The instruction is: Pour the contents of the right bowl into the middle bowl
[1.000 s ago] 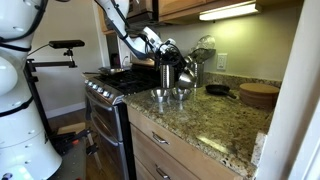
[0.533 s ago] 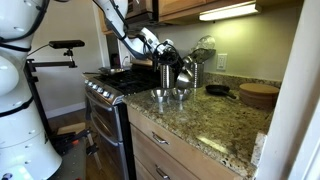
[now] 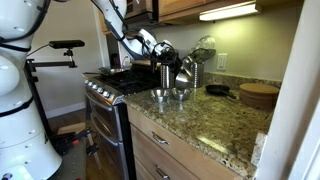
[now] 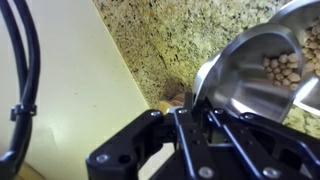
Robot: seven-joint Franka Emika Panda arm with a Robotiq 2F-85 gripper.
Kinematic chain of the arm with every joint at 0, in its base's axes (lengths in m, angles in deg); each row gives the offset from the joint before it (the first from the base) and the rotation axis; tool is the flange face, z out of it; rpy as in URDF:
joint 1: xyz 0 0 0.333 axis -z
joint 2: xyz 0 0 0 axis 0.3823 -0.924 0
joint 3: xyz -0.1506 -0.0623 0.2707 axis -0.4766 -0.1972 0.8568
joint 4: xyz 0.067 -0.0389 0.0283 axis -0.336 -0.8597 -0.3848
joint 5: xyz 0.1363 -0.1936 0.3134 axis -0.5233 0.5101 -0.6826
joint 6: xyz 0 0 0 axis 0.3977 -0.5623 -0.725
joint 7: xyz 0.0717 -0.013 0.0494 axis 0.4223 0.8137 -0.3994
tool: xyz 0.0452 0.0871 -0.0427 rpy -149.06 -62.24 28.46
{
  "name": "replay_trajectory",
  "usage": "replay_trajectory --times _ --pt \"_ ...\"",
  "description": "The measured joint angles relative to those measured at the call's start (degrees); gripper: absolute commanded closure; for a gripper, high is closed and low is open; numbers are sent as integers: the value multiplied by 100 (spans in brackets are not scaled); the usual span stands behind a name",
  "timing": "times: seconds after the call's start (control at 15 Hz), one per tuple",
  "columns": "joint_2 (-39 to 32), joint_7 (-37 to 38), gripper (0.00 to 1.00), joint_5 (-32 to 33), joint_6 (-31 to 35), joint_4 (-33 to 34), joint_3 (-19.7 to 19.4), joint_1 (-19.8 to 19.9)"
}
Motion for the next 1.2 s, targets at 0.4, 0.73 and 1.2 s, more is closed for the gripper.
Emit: replay_trajectory --times 0.4,0.73,1.2 --pt "-1 92 92 214 -196 -85 50 -46" --pt "-3 97 92 313 -295 -133 152 -50" --pt "6 147 92 246 -312 -158 121 71"
